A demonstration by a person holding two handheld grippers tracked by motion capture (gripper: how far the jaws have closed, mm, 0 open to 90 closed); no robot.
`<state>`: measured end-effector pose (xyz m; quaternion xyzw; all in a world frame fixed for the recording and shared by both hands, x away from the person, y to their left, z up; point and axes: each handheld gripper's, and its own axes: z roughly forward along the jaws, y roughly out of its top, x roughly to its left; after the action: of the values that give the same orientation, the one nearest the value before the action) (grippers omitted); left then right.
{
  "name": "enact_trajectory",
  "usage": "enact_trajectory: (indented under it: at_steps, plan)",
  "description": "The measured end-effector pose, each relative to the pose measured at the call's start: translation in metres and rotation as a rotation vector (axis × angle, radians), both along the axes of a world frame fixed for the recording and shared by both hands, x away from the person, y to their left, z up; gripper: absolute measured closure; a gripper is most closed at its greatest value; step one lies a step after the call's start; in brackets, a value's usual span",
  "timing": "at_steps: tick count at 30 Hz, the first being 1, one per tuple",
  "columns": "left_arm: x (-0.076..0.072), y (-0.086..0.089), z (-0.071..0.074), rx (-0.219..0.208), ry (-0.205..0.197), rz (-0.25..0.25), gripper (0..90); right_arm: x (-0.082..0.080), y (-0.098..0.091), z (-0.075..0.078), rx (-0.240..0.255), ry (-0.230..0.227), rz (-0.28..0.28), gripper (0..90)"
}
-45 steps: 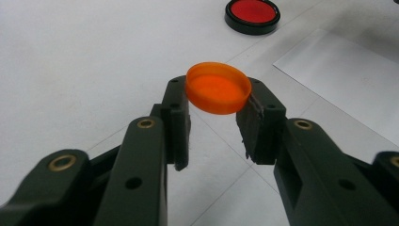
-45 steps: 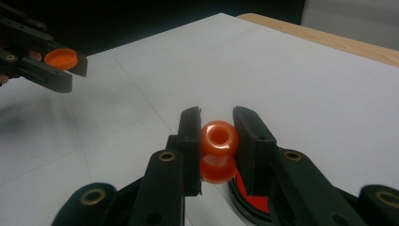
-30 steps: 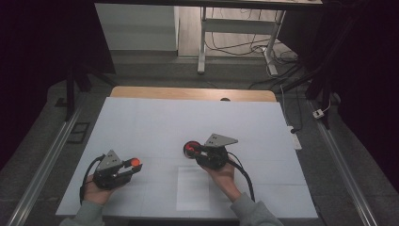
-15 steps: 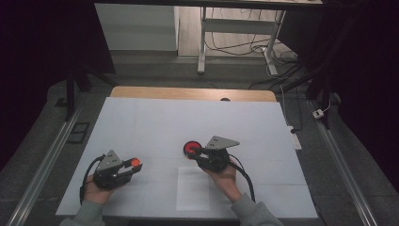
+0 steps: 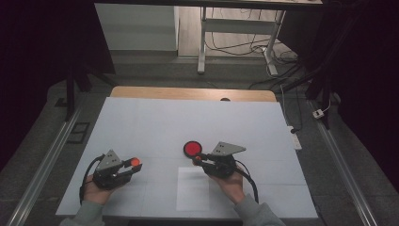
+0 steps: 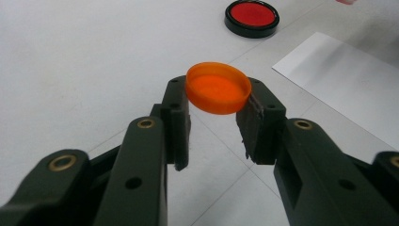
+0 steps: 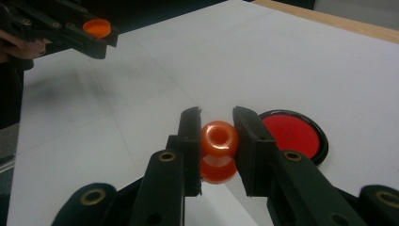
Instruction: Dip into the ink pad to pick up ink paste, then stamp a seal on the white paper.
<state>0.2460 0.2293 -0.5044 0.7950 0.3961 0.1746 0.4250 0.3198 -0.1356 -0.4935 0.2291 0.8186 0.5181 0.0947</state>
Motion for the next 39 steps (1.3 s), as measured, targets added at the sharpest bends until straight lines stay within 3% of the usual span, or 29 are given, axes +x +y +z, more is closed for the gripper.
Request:
enact_trajectory:
  at_steps: [22,39]
  plan:
    - [0.001,-0.001,0.000,0.001,0.003,-0.003,65.5,-0.016,-0.014,-0.004,-0.013,0.016,0.028,72.3]
    - [0.001,-0.001,-0.001,0.002,0.005,-0.005,65.4,-0.021,-0.010,-0.013,-0.081,0.026,0.051,72.3]
